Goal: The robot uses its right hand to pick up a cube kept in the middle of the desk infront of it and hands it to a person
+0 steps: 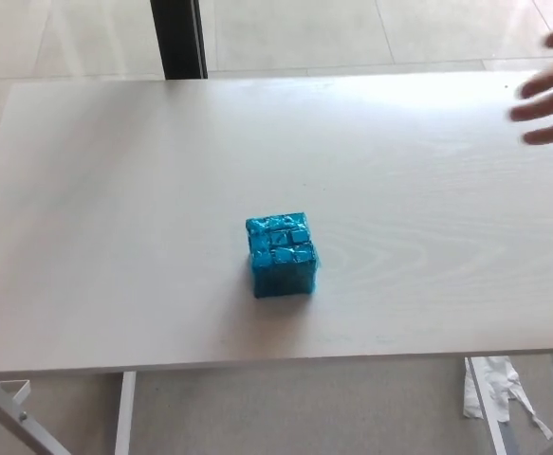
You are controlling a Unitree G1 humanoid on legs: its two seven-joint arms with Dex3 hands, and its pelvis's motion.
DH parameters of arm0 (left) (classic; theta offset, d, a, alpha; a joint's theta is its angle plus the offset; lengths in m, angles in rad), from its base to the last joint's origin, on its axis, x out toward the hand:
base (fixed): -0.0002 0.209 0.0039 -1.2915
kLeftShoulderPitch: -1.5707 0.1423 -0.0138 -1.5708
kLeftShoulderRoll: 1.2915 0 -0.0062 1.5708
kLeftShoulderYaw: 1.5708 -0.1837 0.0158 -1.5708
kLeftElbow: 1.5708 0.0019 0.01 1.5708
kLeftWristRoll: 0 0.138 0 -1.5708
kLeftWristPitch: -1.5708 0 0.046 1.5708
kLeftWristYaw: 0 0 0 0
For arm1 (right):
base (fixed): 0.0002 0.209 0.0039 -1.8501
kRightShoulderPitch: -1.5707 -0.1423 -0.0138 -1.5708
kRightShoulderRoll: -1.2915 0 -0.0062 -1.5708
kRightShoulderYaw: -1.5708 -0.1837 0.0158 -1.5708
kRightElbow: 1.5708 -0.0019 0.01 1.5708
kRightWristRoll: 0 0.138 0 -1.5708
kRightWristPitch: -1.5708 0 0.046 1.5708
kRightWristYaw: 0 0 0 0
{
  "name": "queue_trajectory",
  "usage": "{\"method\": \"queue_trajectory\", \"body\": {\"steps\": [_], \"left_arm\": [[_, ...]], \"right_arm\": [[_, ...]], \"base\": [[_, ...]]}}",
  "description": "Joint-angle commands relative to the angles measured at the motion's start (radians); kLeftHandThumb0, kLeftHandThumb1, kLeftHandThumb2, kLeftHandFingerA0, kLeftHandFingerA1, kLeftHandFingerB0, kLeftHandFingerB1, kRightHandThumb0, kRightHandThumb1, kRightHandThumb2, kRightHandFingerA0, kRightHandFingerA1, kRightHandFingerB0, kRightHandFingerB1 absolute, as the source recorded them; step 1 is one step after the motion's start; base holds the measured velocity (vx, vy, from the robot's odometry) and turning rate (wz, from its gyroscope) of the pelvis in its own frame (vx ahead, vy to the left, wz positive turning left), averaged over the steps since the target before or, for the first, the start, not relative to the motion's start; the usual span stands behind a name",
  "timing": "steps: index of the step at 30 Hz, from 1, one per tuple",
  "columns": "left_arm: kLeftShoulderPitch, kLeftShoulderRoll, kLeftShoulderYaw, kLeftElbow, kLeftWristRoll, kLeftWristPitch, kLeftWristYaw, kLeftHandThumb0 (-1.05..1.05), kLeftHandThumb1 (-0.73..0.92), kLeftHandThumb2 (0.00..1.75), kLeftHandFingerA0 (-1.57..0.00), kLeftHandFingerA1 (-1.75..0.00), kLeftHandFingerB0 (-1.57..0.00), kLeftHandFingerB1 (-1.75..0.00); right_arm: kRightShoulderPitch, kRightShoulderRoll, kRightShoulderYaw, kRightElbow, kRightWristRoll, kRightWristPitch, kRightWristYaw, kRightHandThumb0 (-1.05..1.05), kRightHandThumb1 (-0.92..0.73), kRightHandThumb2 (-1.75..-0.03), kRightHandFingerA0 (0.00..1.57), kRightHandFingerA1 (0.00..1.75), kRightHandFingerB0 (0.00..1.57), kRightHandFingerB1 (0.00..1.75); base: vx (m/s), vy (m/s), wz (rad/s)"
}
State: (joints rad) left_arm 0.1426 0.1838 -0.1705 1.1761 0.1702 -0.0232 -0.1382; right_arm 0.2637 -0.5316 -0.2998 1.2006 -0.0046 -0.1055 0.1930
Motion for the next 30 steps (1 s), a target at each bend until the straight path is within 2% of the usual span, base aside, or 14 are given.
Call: {"method": "queue_trajectory", "body": {"steps": [1, 2, 17, 30], "left_arm": [[0.002, 0.357, 0.146, 0.086, -0.081, 0.013, -0.105, -0.38, 0.76, 0.62, -0.46, -0.38, -0.43, -0.36], [0.023, 0.520, 0.335, 0.080, -0.244, 0.002, -0.080, -0.38, 0.76, 0.62, -0.46, -0.38, -0.43, -0.36], [0.027, 0.516, 0.425, 0.083, -0.172, 0.000, -0.110, -0.38, 0.76, 0.62, -0.46, -0.38, -0.43, -0.36], [0.037, 0.515, 0.433, 0.087, -0.166, -0.002, -0.116, -0.38, 0.76, 0.62, -0.46, -0.38, -0.43, -0.36]], "right_arm": [[-0.009, -0.072, -0.069, 0.059, 0.077, -0.086, 0.107, -0.65, -0.44, -0.79, 0.24, 0.50, 0.20, 0.42], [-0.010, -0.072, -0.070, 0.061, 0.076, -0.087, 0.108, -0.65, -0.44, -0.79, 0.24, 0.50, 0.20, 0.42], [-0.009, -0.070, -0.081, 0.085, 0.066, -0.103, 0.118, -0.65, -0.44, -0.79, 0.24, 0.50, 0.20, 0.42], [-0.003, -0.073, -0.074, 0.097, 0.069, -0.113, 0.122, -0.65, -0.44, -0.79, 0.24, 0.50, 0.20, 0.42]], "base": [[-0.04, -0.027, -0.12], [0.00, 0.000, 0.00], [0.00, 0.000, 0.00], [0.00, 0.000, 0.00]]}}
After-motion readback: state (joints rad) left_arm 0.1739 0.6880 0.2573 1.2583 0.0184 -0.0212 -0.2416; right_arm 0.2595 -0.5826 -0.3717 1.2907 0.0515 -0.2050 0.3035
